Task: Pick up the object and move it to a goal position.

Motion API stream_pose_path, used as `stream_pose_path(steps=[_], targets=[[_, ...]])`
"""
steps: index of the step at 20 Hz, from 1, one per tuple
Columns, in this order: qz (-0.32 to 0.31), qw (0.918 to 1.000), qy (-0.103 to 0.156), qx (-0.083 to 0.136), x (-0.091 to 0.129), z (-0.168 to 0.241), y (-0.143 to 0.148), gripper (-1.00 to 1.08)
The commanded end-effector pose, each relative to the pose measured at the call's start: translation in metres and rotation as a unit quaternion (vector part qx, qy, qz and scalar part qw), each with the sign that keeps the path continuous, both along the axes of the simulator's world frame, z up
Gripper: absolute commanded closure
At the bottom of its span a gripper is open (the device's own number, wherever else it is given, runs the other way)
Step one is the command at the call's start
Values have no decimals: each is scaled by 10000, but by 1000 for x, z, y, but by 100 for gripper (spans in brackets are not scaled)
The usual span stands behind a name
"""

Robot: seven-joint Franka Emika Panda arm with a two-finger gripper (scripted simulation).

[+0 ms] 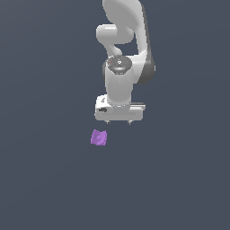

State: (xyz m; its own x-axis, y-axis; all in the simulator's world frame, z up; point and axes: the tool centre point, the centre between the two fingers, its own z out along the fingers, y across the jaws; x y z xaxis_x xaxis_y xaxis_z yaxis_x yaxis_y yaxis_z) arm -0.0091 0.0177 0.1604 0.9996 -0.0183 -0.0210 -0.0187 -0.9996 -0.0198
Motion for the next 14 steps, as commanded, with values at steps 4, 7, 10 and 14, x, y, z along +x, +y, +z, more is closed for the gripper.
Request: stream_pose_path(steps=[4,7,10,14], targets=[[52,10000,-12,14,1,3,4,-60],[133,9999,-33,47,2,7,10,-60],[133,9999,-34,49,2,7,10,-60],[115,9999,-13,-26,1,4,8,-60]])
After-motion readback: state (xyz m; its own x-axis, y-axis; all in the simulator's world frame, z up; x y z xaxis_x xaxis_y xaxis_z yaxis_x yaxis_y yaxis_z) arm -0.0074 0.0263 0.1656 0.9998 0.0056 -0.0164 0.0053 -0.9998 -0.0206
